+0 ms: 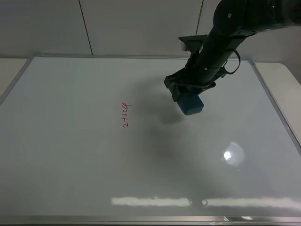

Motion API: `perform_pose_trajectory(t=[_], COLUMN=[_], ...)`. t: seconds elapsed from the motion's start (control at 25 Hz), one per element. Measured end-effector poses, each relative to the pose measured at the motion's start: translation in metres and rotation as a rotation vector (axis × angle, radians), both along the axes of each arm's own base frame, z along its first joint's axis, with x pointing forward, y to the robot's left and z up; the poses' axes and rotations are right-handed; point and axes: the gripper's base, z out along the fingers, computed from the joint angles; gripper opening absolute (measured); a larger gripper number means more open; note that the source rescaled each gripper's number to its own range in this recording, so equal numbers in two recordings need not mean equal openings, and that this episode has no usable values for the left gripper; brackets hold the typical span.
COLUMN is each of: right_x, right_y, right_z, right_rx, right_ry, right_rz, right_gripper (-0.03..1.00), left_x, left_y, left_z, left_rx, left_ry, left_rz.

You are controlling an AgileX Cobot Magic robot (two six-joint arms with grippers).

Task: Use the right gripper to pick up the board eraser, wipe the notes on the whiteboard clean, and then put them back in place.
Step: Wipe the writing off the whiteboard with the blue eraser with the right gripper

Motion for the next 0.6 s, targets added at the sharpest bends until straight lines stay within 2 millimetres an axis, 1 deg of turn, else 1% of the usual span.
perform_pose_trajectory(t=[0.2,0.44,0.6], right_x=[0.005,0.003,-0.005], right_y=[0.049,0.123,0.168], right_z=[0.020,0.024,0.019], right_rx=[0.007,-0.043,-0.054], right_ry=[-0.022,-0.049,-0.051], right_rz=[0.048,0.202,0.292], right_gripper=[0.04,0.04,0.04], left_x=[0.000,0.000,0.000], left_y=[0.000,0.000,0.000], left_z=[0.000,0.000,0.000], left_rx=[0.000,0.000,0.000], left_ry=[0.000,0.000,0.000], left_rz=[0.000,0.000,0.000])
